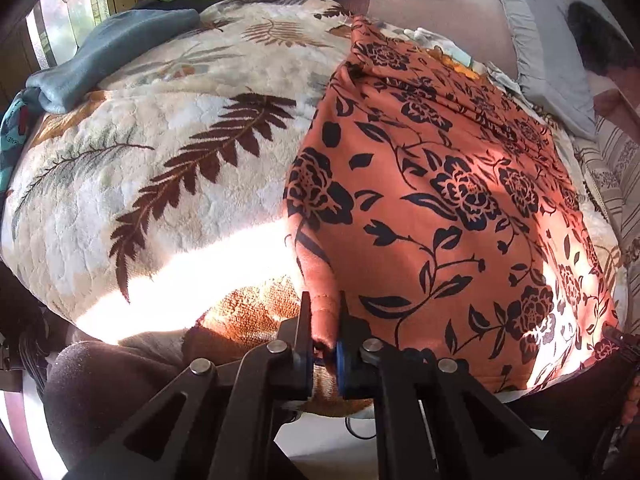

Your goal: Fold small clothes

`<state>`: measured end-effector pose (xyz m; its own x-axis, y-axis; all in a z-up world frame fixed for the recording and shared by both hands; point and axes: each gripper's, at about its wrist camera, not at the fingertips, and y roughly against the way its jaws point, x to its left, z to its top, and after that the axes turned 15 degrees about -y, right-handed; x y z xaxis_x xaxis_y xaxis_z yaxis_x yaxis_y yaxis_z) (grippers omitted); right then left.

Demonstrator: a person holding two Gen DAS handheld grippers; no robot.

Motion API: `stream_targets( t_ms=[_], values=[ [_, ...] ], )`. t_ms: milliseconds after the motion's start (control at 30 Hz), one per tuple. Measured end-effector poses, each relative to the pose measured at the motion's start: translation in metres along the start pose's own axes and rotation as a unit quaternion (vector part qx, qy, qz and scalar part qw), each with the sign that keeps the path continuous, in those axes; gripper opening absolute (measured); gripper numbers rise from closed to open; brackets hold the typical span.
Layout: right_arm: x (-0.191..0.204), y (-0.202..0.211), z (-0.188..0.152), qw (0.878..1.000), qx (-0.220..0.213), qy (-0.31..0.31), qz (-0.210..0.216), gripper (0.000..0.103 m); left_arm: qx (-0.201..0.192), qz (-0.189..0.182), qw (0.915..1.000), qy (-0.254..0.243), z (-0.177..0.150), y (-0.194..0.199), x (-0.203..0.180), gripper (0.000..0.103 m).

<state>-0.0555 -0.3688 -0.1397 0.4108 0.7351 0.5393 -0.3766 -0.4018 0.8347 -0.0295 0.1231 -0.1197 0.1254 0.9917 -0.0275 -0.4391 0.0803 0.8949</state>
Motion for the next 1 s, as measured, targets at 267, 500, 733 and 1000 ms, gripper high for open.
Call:
stream_targets(
  t_ms=[267, 500, 733, 1000],
  values=[
    [0.011, 0.047, 0.018, 0.993, -0.029, -0.044, 0.108, 0.008, -0.069, -0.027, 0.9972, 0.011, 0.029, 0.043, 0.008, 0.008],
    [0.025, 0.067, 0.046, 0.984, -0.054, -0.06, 0.158, 0.008, -0.094, -0.048, 0.9943, 0.016, 0.062, 0.056, 0.013, 0.008],
    [0.06, 0.063, 0.121, 0.973, -0.064, -0.067, 0.211, 0.008, -0.147, -0.033, 0.9879, -0.034, 0.174, 0.063, 0.01, 0.008],
    [0.116, -0.014, 0.308, 0.968, -0.06, -0.115, 0.215, 0.012, -0.115, 0.023, 0.993, 0.019, 0.352, -0.086, 0.044, 0.08]
  ],
)
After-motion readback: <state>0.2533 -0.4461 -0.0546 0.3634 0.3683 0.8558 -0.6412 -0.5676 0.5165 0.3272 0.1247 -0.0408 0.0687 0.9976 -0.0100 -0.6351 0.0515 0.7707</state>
